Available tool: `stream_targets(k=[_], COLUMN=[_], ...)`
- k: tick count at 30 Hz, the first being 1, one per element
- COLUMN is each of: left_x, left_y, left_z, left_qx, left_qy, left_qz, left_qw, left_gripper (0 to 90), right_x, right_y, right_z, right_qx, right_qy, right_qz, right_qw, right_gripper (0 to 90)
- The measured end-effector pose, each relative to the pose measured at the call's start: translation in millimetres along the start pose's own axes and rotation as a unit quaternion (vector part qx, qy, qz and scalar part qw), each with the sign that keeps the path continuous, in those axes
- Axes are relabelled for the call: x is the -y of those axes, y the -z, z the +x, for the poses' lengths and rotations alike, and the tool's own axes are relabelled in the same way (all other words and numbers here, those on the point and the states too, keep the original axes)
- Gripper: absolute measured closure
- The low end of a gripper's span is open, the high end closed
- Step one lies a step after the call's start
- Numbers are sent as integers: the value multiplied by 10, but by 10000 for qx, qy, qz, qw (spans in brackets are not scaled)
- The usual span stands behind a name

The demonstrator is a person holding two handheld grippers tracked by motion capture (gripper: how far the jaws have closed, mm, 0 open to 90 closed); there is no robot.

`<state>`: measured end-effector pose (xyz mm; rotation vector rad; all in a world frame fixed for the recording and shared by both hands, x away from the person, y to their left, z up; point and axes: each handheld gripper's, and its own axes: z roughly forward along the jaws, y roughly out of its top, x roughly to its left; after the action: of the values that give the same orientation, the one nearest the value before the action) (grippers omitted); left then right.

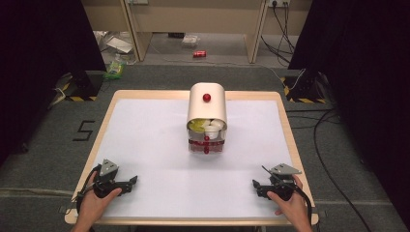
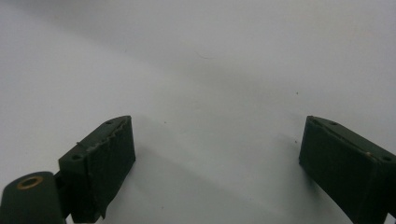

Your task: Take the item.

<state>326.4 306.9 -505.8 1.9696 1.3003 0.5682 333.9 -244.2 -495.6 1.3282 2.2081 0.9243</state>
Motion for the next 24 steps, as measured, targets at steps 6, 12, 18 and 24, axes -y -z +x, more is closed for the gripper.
stream_targets(k=[6,12,18,24], left_x=[0,0,0,0], left_y=[0,0,-1,-1], left_z=[1,0,-1,-1], left_qx=[3,2,-3,-2], left_qy=[1,2,0,2], left_qz=[1,1,-2,-2], left_qw=[10000,10000,10000,10000], left_gripper=[125,125,125,125], right_x=[-14,-84,-235,-397], right_y=[3,60,189,283], right_z=[-5,46,163,284], right_qx=[-12,-33,-122,-231], right_qy=[65,162,353,483], right_qz=[6,-244,-695,-943], right_qw=[10000,9996,9969,9941], right_gripper=[143,151,154,154])
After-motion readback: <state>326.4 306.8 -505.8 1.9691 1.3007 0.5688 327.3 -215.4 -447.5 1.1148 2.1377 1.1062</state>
